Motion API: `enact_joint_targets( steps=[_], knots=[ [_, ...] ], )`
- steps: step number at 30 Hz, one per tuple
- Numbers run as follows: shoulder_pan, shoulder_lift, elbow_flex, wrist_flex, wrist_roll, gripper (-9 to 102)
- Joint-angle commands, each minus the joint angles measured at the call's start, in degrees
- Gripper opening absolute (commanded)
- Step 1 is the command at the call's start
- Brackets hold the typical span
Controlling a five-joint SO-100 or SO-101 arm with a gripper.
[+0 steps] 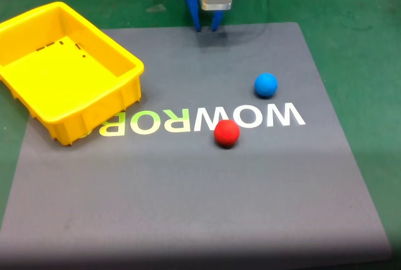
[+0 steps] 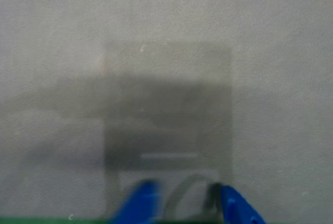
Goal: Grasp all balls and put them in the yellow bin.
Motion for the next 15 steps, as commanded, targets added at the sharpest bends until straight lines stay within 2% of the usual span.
enact_joint_targets(
  steps=[1, 5, 15],
  knots=[
    [-1.7, 0.4, -5.7, 0.2, 0.5, 33],
    [-4.0, -1.2, -12.7, -1.4, -0.5, 33],
    [-9.8, -37.9, -40.1, -17.0, 4.0, 34]
  ],
)
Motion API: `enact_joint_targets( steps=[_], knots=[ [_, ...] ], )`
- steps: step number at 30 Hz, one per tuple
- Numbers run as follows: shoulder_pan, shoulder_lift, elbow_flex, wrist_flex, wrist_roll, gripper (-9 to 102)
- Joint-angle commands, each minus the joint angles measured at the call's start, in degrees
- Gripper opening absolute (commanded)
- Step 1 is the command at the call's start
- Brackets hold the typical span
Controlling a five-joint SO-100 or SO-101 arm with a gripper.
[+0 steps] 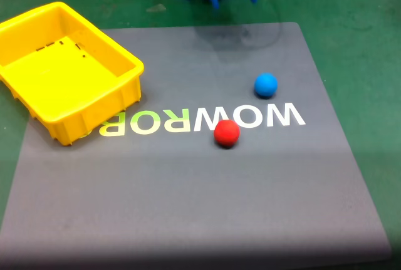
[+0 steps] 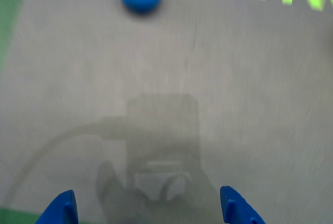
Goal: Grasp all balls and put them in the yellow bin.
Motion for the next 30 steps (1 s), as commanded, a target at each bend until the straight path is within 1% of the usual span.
enact_joint_targets(
  steps=[1, 6, 12, 22, 30],
  knots=[
    [-0.3, -10.9, -11.7, -7.5, 0.8, 34],
    [0.8, -23.5, -16.8, -16.3, -0.4, 34],
    [0.9, -36.4, -22.5, -23.6, -1.0, 34],
    [-1.9, -52.8, -29.5, -30.5, 0.1, 34],
    [-4.0, -62.5, -36.3, -30.6, 1.5, 34]
  ],
)
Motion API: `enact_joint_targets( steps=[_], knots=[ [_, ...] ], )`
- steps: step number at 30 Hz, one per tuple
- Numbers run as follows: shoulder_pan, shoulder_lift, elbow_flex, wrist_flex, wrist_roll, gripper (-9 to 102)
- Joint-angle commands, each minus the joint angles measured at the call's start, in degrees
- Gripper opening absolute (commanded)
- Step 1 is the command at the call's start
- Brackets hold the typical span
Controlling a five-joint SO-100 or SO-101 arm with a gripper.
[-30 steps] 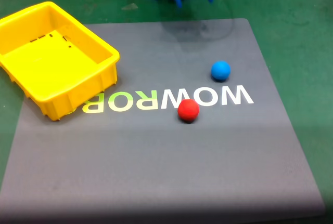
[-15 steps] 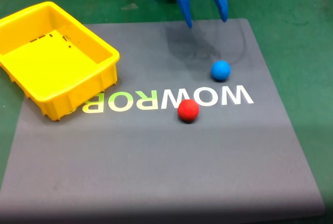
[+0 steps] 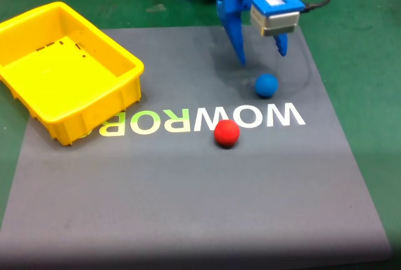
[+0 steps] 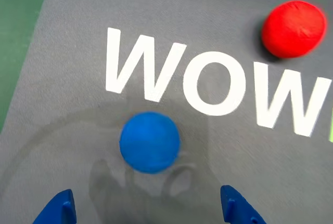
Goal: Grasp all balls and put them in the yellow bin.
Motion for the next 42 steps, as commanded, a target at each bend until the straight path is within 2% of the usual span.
enact_joint_targets(
  steps=[1, 38, 42],
  knots=[
    [-0.5, -1.8, -5.9, -1.5, 1.0, 34],
    [-2.2, -22.2, -19.2, -1.8, 1.3, 30],
    [-2.2, -22.9, -20.5, -1.6, 1.5, 26]
  ],
)
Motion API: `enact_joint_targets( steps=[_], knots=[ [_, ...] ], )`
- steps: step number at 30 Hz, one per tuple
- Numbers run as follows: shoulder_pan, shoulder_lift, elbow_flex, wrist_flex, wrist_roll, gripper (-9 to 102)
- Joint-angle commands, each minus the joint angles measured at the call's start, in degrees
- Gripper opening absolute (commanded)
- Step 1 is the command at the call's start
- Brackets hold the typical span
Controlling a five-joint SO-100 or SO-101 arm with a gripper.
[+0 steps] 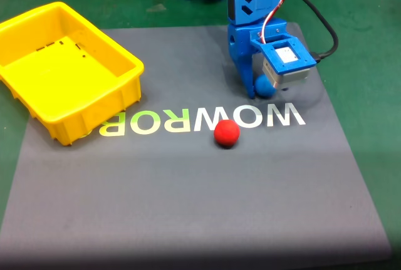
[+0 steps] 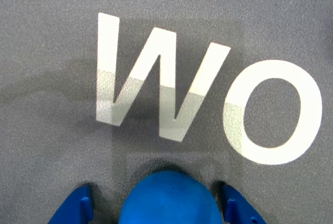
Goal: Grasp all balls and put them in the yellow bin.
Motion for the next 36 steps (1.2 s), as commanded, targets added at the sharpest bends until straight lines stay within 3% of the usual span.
enact_joint_targets(
  steps=[1, 8, 17, 25, 36],
  knots=[
    [-0.3, 0.6, -4.6, -1.1, 1.0, 25],
    [0.4, 0.3, -5.2, -1.1, 1.3, 0],
    [0.0, 3.7, -5.5, 0.4, 1.4, 0],
    [1.5, 10.7, -15.3, 1.1, 1.0, 0],
    [18.5, 18.7, -19.7, 3.2, -3.9, 0]
  ],
)
